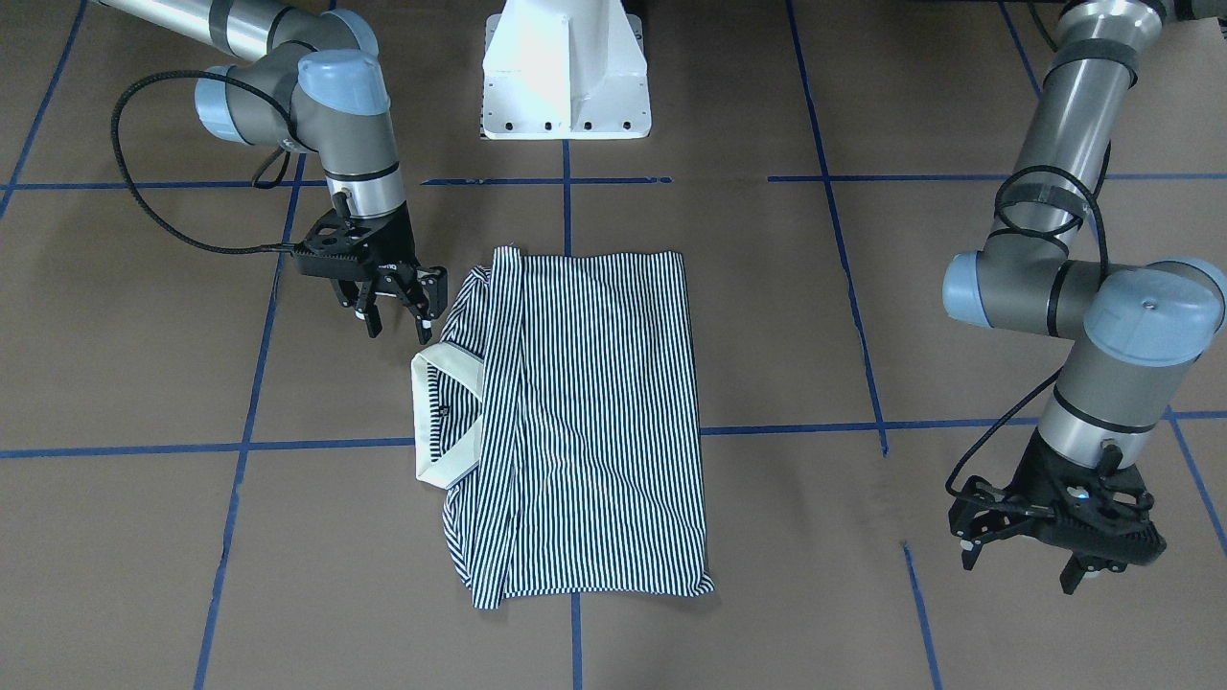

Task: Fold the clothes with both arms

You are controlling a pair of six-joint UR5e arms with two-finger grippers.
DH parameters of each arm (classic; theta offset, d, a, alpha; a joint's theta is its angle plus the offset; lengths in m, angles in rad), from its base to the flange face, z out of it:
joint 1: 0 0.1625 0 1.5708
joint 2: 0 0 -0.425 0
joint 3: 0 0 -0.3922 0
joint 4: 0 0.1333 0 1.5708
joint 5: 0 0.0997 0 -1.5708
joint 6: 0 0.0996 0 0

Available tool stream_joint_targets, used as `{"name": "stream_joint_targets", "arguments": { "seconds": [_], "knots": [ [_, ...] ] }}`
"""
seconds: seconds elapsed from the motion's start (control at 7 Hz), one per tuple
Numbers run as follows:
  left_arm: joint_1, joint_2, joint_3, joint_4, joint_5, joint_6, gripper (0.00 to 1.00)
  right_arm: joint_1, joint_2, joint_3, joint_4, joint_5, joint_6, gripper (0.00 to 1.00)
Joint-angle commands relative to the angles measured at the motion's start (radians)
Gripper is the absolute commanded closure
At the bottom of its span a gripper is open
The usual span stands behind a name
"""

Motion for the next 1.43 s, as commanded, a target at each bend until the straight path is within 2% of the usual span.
{"name": "stream_joint_targets", "arguments": {
  "seconds": [0.0,0.14,0.29,0.57,0.71,1.0,1.29],
  "knots": [
    [0.0,0.0,-0.002,0.0,-0.001,-0.004,0.0,-0.07,0.095,0.093,-0.269,-0.008,-0.046,0.0],
    [0.0,0.006,-0.001,-0.001,-0.032,-0.005,0.0,-0.122,0.171,0.083,-0.35,-0.029,-0.049,0.0],
    [0.0,0.009,-0.007,-0.001,-0.046,-0.005,0.0,-0.166,0.19,0.074,-0.358,-0.081,-0.09,0.0],
    [0.0,0.023,-0.02,-0.001,-0.047,-0.005,0.0,-0.195,0.191,0.054,-0.357,-0.115,-0.312,0.19],
    [0.0,0.023,-0.022,-0.001,-0.052,-0.007,0.0,-0.215,0.204,0.028,-0.351,-0.123,-0.342,0.21],
    [0.0,0.029,-0.027,-0.001,-0.052,-0.007,0.0,-0.235,0.298,-0.07,-0.35,-0.133,-0.343,0.34],
    [0.0,0.038,-0.042,-0.001,-0.053,-0.007,0.0,-0.241,0.283,-0.072,-0.354,-0.152,-0.415,0.46]
  ]
}}
